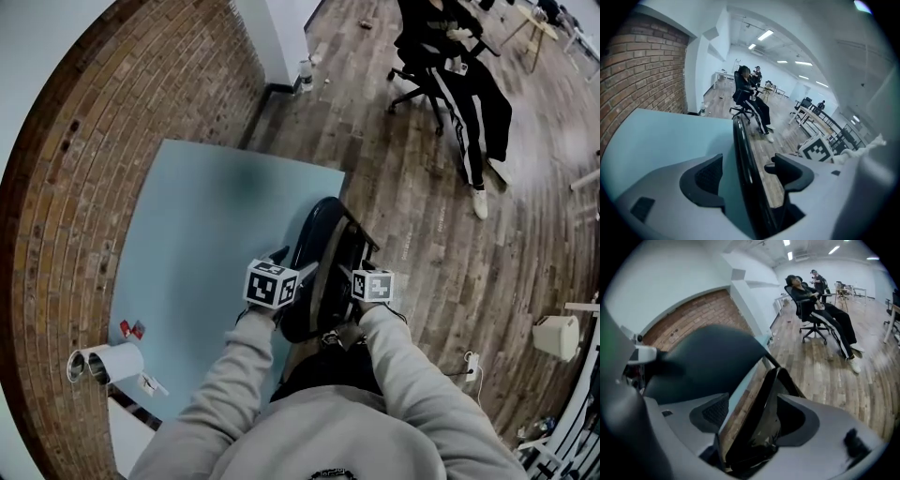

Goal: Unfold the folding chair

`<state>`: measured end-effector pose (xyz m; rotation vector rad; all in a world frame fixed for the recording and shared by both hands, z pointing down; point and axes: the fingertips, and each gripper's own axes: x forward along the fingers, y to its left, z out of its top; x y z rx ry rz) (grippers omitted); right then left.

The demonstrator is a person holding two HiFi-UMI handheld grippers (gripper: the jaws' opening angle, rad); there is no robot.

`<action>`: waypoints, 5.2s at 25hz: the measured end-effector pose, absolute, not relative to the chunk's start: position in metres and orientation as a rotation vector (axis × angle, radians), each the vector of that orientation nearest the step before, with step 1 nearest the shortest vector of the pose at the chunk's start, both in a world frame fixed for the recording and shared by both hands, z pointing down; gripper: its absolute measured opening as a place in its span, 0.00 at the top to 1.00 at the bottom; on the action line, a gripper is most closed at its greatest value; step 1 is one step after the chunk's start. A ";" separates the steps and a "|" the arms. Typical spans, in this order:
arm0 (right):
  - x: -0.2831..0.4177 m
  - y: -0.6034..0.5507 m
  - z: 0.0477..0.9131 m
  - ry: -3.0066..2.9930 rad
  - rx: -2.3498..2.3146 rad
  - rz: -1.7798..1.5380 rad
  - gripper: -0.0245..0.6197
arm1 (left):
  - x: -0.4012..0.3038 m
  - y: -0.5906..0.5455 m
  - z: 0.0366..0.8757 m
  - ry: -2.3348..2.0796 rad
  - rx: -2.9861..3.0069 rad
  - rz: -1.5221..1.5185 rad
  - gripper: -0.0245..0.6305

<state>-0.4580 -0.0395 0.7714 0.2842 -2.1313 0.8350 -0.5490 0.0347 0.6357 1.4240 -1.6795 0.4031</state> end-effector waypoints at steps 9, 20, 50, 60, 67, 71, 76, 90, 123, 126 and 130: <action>-0.456 0.014 0.881 -1.858 0.254 0.844 0.45 | -0.536 0.030 0.675 -1.578 1.383 0.521 0.45; -0.469 0.047 0.913 -1.716 0.157 1.041 0.64 | -0.536 0.034 0.690 -1.546 1.266 0.451 0.84; -0.193 -0.109 0.901 -1.750 -0.110 1.267 0.75 | -0.332 -0.084 0.665 -1.573 1.242 0.362 0.86; -0.060 -0.179 0.943 -1.847 -0.320 1.474 0.75 | -0.248 -0.135 0.689 -1.538 1.272 0.382 0.86; -0.001 -0.224 0.988 -1.914 -0.491 1.558 0.75 | -0.207 -0.160 0.714 -1.526 1.273 0.382 0.86; 0.034 -0.240 1.018 -1.933 -0.568 1.614 0.75 | -0.187 -0.170 0.732 -1.516 1.274 0.367 0.86; 0.068 -0.261 1.050 -1.971 -0.628 1.659 0.74 | -0.169 -0.184 0.750 -1.505 1.294 0.367 0.86; 0.130 -0.270 1.145 -2.009 -0.809 1.873 0.74 | -0.184 -0.182 0.811 -1.425 1.352 0.318 0.86; 0.085 -0.258 1.213 -2.130 -0.630 2.074 0.50 | -0.320 -0.148 0.878 -1.544 1.330 0.531 0.57; 0.109 -0.251 1.211 -2.125 -0.571 2.078 0.45 | -0.316 -0.129 0.856 -1.555 1.342 0.579 0.54; 0.124 -0.246 1.194 -2.126 -0.419 2.122 0.27 | -0.319 -0.099 0.819 -1.633 1.319 0.521 0.54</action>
